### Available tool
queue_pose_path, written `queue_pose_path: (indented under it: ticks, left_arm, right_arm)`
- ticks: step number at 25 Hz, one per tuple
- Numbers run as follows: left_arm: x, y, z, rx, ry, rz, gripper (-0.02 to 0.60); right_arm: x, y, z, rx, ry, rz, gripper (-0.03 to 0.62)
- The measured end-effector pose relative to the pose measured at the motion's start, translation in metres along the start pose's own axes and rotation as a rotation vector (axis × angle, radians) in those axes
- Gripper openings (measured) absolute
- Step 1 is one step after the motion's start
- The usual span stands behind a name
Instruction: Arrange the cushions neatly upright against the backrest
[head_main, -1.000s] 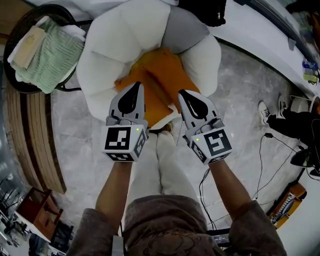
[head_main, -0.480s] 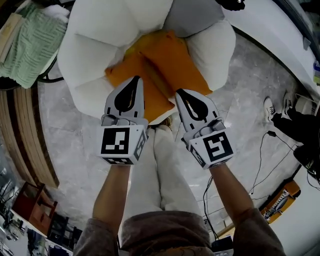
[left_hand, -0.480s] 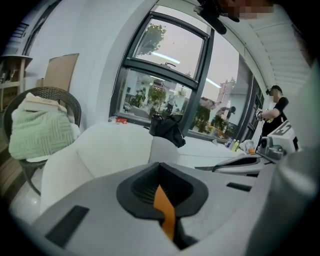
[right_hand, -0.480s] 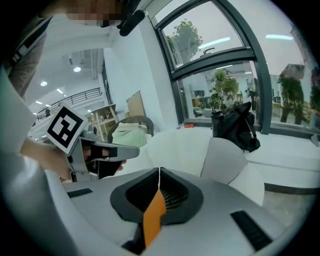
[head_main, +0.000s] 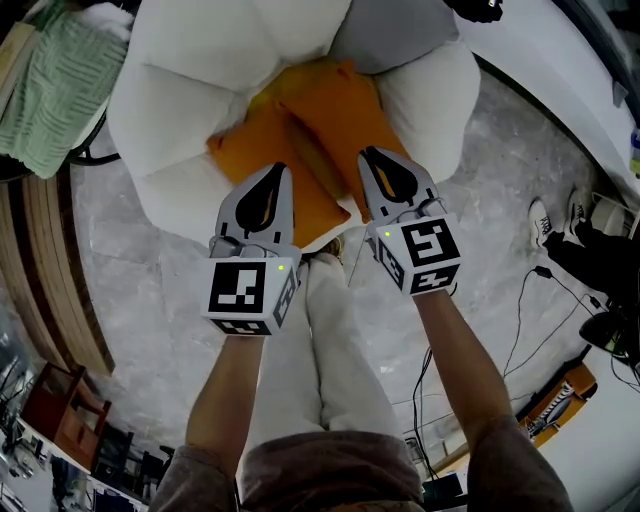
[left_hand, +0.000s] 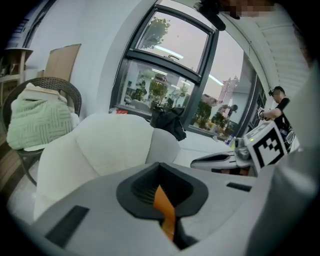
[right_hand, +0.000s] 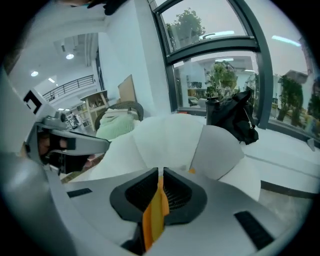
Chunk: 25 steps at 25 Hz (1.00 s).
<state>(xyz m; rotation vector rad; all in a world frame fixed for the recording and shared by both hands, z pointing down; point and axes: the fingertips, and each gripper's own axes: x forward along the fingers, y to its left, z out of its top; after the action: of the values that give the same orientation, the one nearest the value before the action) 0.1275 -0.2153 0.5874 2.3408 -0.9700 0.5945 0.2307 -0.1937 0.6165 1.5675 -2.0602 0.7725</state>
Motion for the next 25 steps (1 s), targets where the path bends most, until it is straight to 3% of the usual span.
queue_pose_path:
  ticks: [2, 4, 8, 15, 25]
  left_arm:
    - [0.002, -0.001, 0.0, -0.001, 0.003, -0.003, 0.005]
    - [0.004, -0.002, -0.001, -0.003, 0.007, -0.011, 0.005]
    - [0.008, -0.003, -0.007, -0.008, 0.019, -0.031, 0.005]
    - [0.012, -0.004, -0.025, -0.017, 0.046, -0.058, 0.005]
    - [0.027, 0.004, -0.046, -0.047, 0.067, -0.066, 0.005]
  right_arm:
    - [0.016, -0.012, -0.009, 0.007, 0.045, -0.016, 0.034]
    - [0.034, -0.023, -0.019, 0.007, 0.098, -0.028, 0.123]
    - [0.075, -0.045, -0.047, -0.019, 0.229, -0.058, 0.161]
    - [0.124, -0.058, -0.132, -0.071, 0.528, -0.028, 0.186]
    - [0.152, -0.069, -0.151, -0.087, 0.543, -0.029, 0.187]
